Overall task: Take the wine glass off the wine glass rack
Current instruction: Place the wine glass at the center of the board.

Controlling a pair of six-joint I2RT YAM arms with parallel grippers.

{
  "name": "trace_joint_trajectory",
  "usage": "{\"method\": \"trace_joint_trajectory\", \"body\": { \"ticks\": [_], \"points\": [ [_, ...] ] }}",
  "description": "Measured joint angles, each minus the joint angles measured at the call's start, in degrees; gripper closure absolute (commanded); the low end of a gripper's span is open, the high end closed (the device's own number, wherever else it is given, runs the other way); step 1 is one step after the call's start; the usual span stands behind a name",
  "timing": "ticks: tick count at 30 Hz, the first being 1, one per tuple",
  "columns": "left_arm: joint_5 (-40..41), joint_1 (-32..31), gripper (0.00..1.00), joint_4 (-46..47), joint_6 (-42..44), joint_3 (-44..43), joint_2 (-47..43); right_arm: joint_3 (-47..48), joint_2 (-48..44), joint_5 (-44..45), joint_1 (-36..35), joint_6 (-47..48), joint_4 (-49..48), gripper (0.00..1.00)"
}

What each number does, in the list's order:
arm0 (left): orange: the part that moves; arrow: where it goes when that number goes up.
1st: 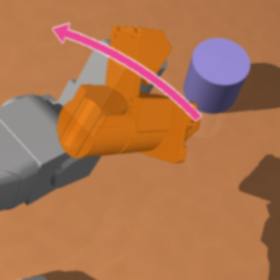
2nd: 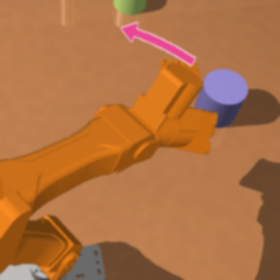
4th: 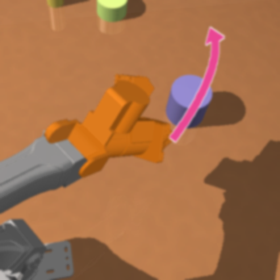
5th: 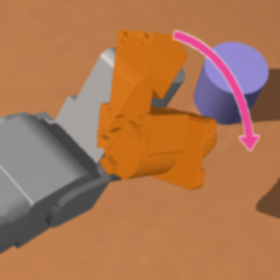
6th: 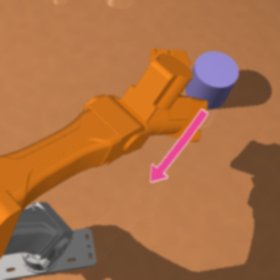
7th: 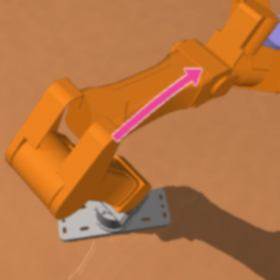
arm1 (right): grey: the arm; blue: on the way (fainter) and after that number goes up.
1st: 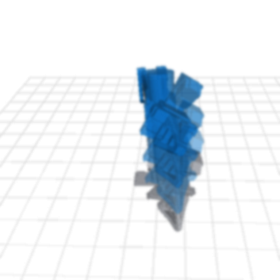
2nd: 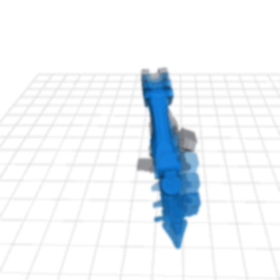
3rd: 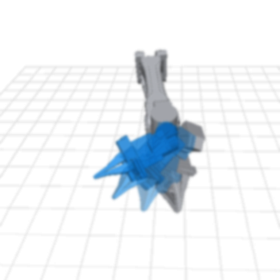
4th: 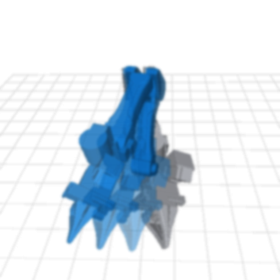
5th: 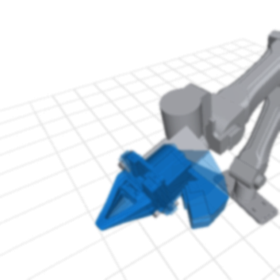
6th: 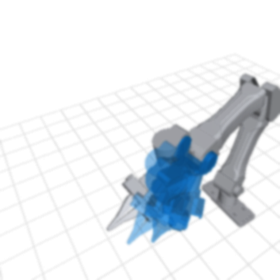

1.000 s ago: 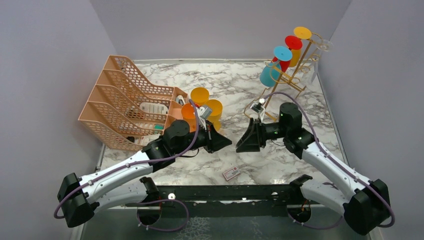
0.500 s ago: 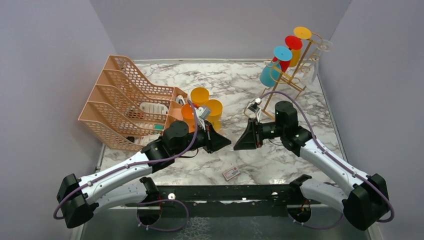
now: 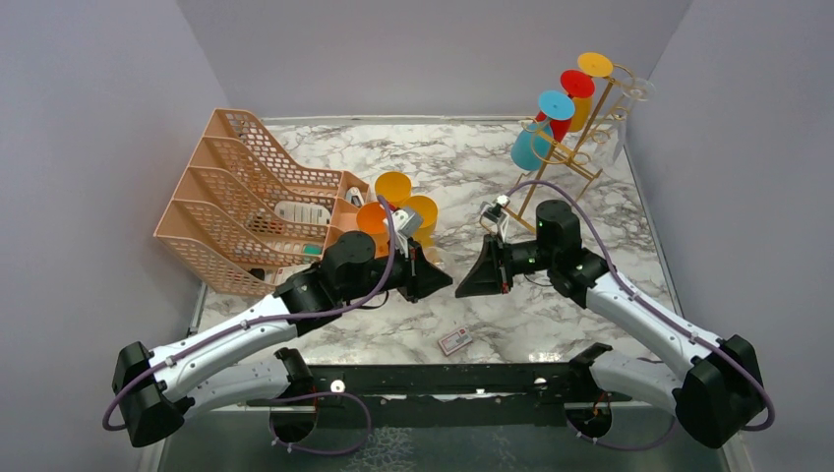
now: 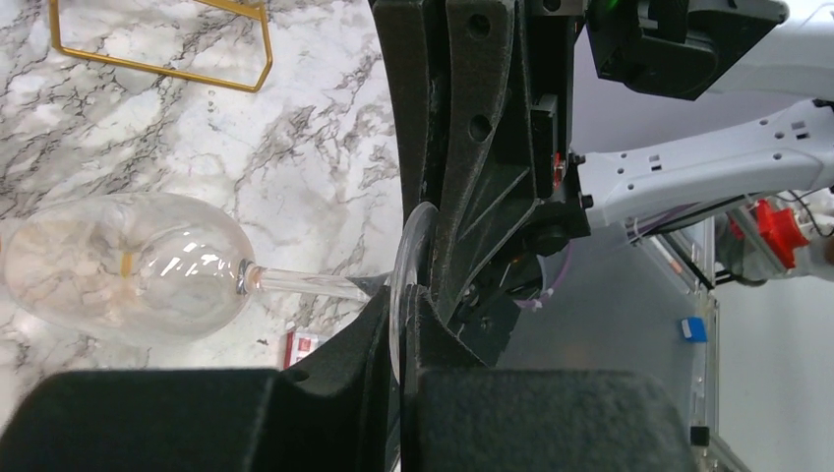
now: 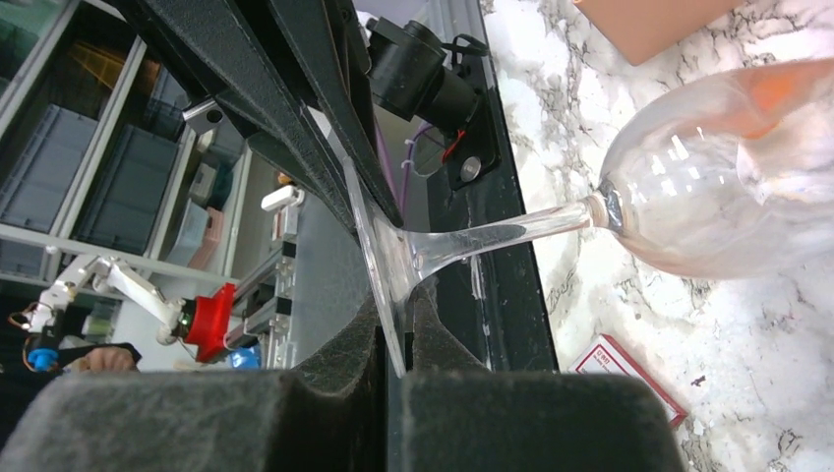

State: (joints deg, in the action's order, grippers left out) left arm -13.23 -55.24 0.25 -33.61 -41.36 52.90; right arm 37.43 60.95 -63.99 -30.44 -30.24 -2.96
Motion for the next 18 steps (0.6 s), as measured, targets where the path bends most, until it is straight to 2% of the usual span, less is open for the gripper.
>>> {"method": "trace_joint_trajectory", "body": {
  "ticks": [7,10,13,16,18],
  "points": [
    [0.0,-0.2,0.64,-6.4,4.0,-4.0,0.1,0.4,0.0,-1.6,-0.2,2.6,2.8,0.99],
    [0.8,-0.1,0.60,-7.7,4.6,-4.2,-0.4,0.1,0.0,-2.4,-0.3,2.9,4.4,0.99],
    [1.6,-0.1,0.46,-9.8,5.0,-4.2,-1.5,-0.7,-0.1,-2.6,-1.0,3.3,5.0,0.99],
    [1.7,0.0,0.36,-10.4,6.2,-4.2,-3.1,-1.4,-0.4,-2.1,-3.1,3.6,4.9,0.99],
    [1.9,0.4,0.32,-11.1,6.9,-4.3,-4.1,-1.9,-0.4,-0.2,-6.8,4.4,4.6,0.99]
  ]
}}
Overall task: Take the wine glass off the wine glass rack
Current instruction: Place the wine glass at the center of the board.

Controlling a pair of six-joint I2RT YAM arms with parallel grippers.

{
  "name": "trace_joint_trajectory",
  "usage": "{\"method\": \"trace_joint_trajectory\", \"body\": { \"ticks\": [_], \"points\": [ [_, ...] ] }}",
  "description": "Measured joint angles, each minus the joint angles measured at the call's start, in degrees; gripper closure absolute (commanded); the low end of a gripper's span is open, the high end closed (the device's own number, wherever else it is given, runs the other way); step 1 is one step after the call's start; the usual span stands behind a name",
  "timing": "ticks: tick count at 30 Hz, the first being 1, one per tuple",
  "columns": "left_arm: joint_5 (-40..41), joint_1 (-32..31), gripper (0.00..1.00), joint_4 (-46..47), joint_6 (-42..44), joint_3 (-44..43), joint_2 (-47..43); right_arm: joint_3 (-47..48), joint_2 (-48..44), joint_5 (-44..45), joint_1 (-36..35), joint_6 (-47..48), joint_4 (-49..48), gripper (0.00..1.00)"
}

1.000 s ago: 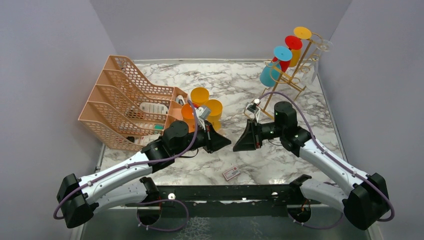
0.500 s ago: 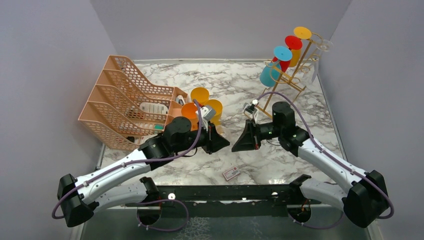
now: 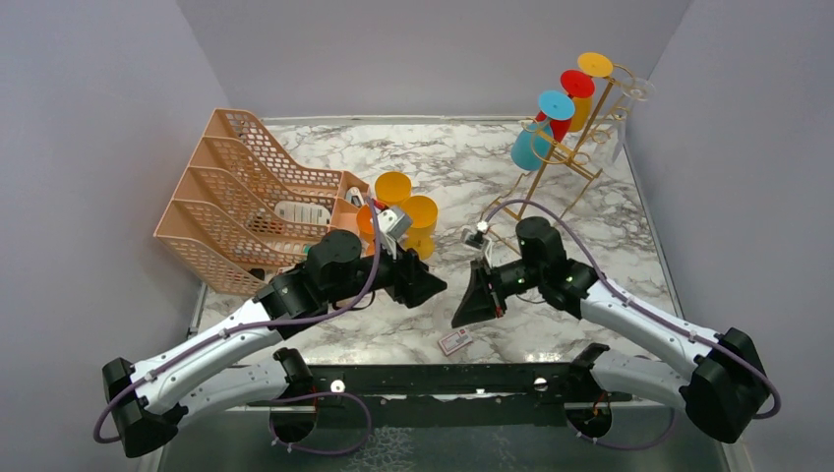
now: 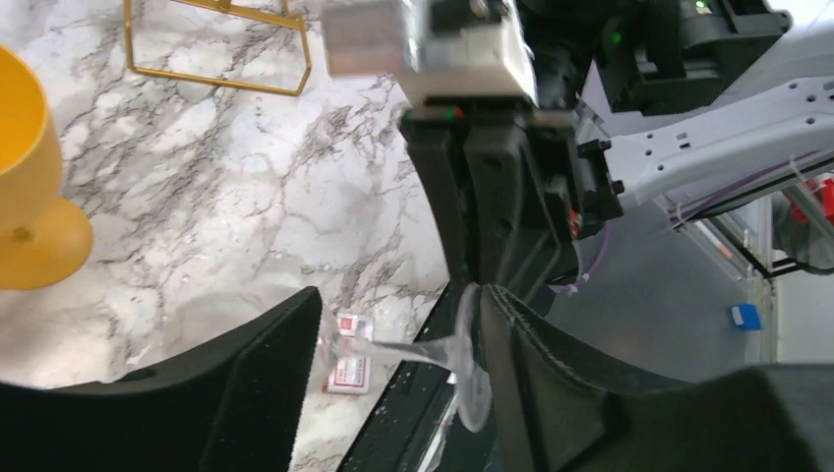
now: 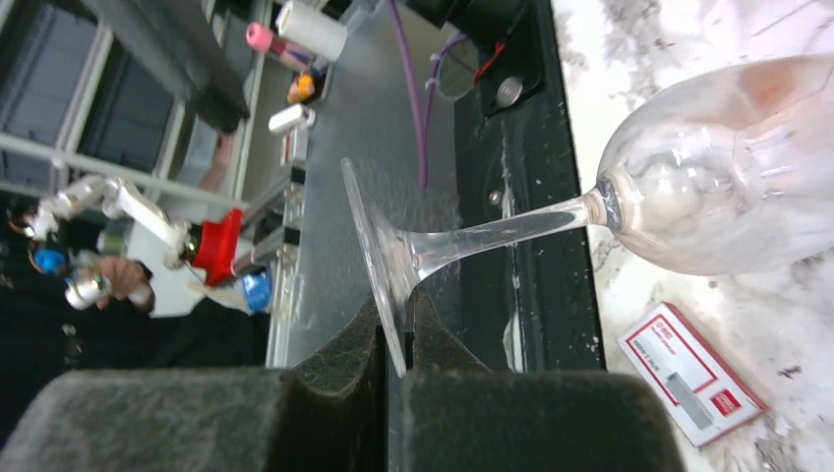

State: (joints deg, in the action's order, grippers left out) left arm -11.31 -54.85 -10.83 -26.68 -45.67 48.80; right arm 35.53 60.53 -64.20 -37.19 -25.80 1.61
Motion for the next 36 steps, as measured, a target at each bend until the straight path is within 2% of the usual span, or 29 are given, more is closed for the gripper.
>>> {"method": "trace_joint_trajectory", "body": {
  "ticks": [4,9,16,23,29,36],
  "points": [
    [-0.4,3.7,0.27,-1.6,0.8,-0.9,-0.8,-2.1,-1.1,2.1,-5.1,1.5,-3.5,0.99],
    [-6.0,16.0,0.22,-2.0,-0.5,-0.8,-0.4,-6.8,-6.0,3.6,-5.9,4.8,-9.5,0.99],
    [-18.3,28.0,0.01,1.6,-4.0,2.0,1.8,-13.8,-9.2,3.5,-6.4,12.8,-17.3,0.99],
    [-33.0,37.1,0.01,9.2,-9.0,8.2,1.3,-20.0,-12.9,2.4,-6.4,22.0,-23.1,0.99],
    [-37.4,38.4,0.02,11.8,-11.1,11.4,-0.7,-20.9,-17.1,0.6,-6.4,29.0,-25.6,0.99],
    [-43.8,38.4,0.11,22.7,-18.7,15.8,-2.4,-20.9,-18.8,-0.9,-6.4,36.0,-25.9,0.99]
  ]
}}
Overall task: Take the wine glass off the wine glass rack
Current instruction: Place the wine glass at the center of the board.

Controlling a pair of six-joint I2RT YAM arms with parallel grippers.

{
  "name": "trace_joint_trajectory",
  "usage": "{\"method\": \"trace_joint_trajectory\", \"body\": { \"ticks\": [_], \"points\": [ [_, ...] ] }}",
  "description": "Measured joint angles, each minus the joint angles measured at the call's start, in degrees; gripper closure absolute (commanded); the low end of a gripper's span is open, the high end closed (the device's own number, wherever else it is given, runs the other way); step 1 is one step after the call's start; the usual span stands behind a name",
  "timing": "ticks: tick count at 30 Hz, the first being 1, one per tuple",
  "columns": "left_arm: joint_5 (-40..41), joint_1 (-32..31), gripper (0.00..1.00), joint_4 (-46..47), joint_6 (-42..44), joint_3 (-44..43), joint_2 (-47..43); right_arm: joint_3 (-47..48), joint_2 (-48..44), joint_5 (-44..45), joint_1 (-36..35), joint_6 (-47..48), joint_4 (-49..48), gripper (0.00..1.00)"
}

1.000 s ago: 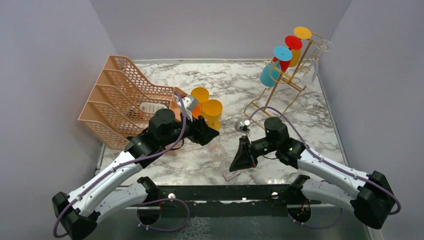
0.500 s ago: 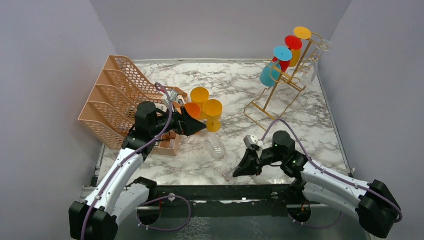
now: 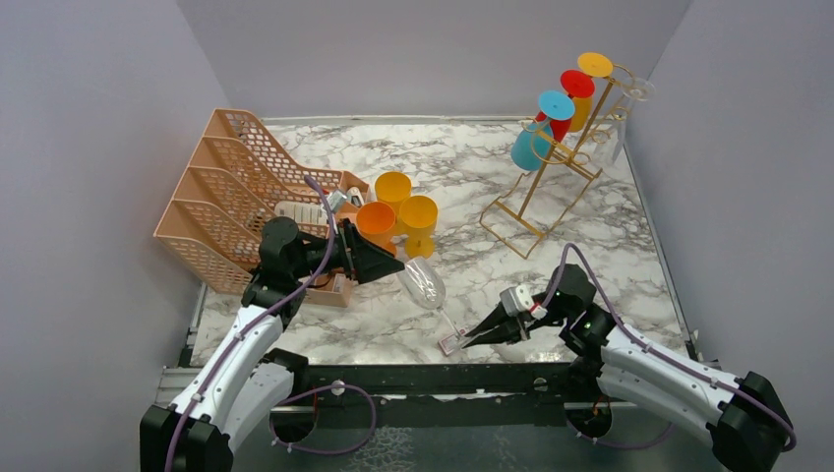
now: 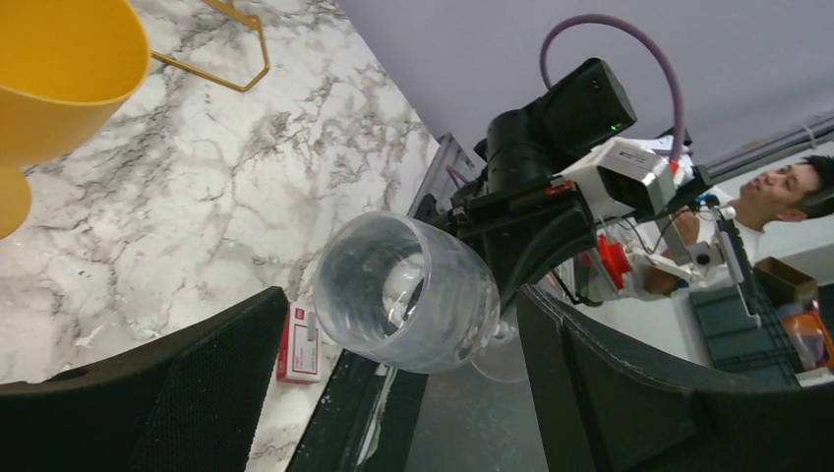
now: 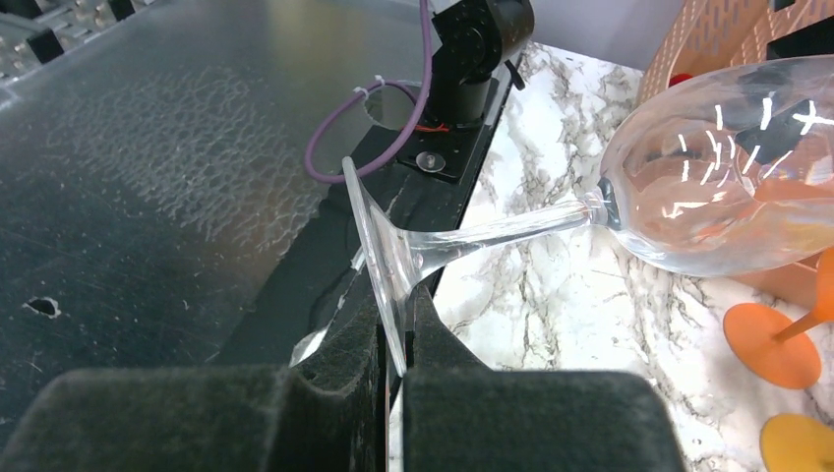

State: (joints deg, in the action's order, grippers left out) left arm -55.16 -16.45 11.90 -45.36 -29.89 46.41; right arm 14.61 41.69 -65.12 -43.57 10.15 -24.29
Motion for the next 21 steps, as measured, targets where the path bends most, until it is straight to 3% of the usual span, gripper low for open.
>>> {"method": "trace_joint_trajectory", "body": {
  "ticks": [13,21],
  "points": [
    [-8.9,-2.2,0.25,4.2,-3.9,-0.6,-1.8,1.0,0.2,-4.9,0.0,9.1,3.5,0.99],
    [-13.9,-8.3,0.53,5.4,-2.8,-4.4,-4.6,4.5,-0.8,-6.9,-0.3,18.4,10.5,0.99]
  ]
}}
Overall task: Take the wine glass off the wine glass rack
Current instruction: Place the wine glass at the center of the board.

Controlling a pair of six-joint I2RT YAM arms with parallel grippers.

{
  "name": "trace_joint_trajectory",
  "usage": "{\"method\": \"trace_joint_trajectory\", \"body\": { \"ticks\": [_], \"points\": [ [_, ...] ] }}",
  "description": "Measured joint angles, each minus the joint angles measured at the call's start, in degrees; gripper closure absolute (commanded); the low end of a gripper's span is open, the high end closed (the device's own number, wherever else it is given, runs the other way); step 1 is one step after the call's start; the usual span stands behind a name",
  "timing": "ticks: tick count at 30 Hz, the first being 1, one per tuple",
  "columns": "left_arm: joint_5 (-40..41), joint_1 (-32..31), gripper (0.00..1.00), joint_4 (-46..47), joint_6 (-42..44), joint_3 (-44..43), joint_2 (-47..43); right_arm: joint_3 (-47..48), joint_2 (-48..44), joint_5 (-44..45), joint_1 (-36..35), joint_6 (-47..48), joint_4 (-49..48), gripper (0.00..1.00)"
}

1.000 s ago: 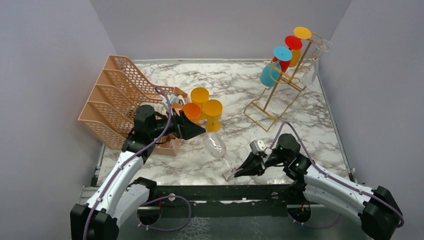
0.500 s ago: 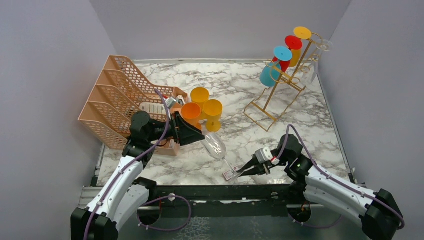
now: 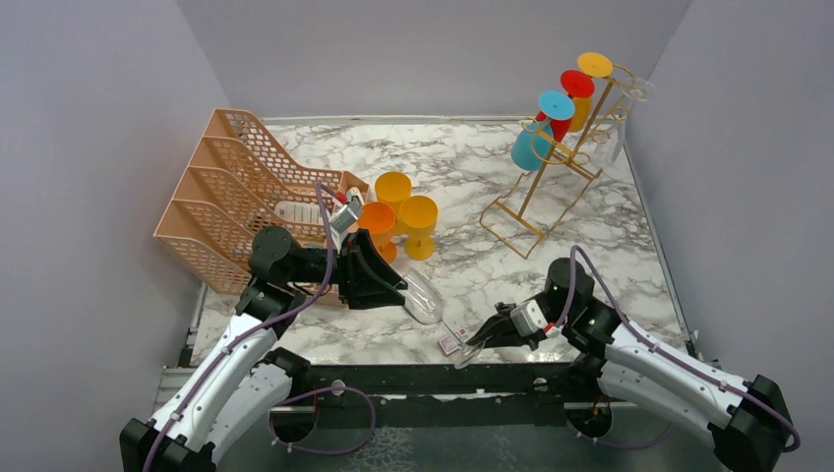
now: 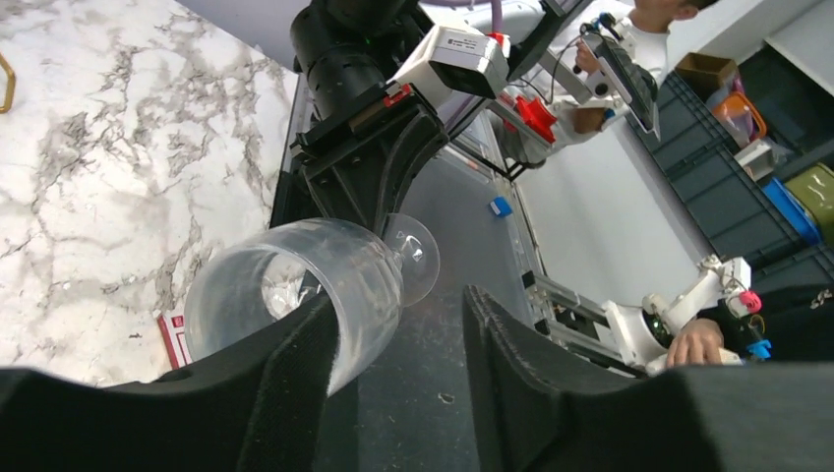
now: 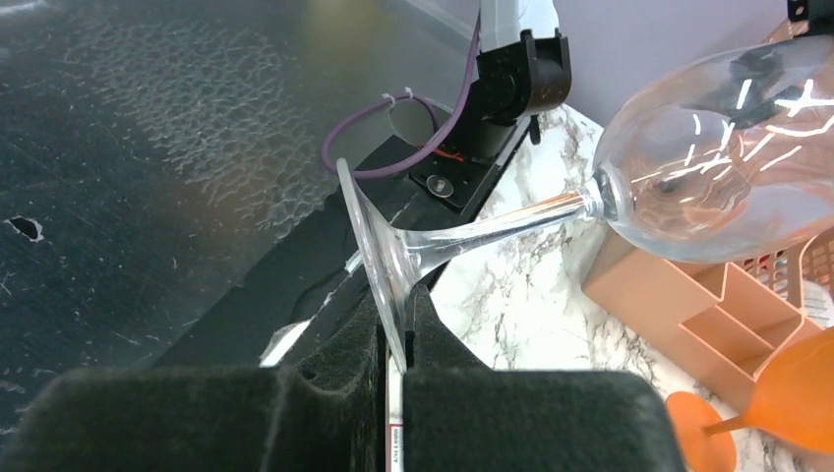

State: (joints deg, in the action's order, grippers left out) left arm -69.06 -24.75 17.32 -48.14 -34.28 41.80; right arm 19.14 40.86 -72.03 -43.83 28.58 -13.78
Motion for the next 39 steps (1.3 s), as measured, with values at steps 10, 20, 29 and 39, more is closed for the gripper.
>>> {"method": "trace_joint_trajectory", "body": {
  "ticks": [10,20,29,39],
  "points": [
    [-0.8,-3.9,0.66,-3.6,5.6,-1.8,0.2,3.2,-0.1,3.8,-0.9,10.9,9.4,0.99],
    [-2.2,-4.1,1.00,-9.2,10.3,-4.7,1.0,6.4,-0.8,10.5,-1.6,19.6,17.8,0.99],
    [-1.5,-4.7,1.00,-26.2,23.1,-12.3,6.4,7.0,-3.5,16.7,-1.6,21.2,23.1,0.85],
    [2.1,-5.4,1.00,-34.0,26.6,-13.2,5.7,7.5,-6.0,24.3,-0.3,17.9,25.2,0.61]
  ]
}}
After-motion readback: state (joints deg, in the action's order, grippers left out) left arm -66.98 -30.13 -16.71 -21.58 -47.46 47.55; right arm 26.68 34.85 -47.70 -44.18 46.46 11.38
